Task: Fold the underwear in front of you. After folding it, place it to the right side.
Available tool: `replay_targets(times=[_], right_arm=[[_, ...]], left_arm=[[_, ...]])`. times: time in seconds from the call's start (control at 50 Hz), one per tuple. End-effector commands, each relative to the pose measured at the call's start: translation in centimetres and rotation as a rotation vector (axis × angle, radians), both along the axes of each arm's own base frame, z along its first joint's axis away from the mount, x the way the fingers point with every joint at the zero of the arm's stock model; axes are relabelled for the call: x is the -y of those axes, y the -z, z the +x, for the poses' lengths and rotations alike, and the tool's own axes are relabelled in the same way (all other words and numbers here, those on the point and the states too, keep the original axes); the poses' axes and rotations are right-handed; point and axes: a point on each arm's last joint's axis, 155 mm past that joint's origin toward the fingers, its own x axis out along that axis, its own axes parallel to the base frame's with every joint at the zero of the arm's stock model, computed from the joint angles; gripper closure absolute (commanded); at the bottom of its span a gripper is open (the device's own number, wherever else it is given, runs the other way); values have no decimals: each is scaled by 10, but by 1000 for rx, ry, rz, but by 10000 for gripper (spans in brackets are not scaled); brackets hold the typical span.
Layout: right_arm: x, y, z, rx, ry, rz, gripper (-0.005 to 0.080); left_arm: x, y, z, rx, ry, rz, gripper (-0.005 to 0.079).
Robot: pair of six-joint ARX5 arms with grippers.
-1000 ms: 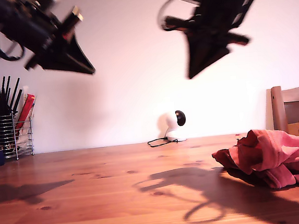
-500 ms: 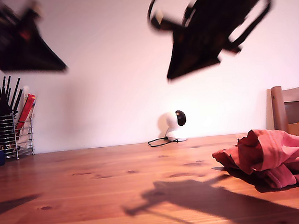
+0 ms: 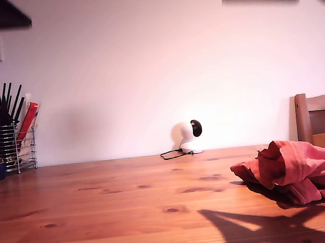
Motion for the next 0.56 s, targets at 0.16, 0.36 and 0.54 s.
replay_targets(times=[0.16, 0.36, 0.54], right_arm=[[-1, 9, 0, -28, -1, -14, 762], [-1, 42, 0, -134, -2, -90, 762], [2, 82, -5, -269, -1, -184, 762]], left_arm=[[-1, 6, 0, -6, -6, 10, 754], [-2, 16, 0, -46, -6, 23, 754], [-2, 22, -1, -69, -6, 33, 754]])
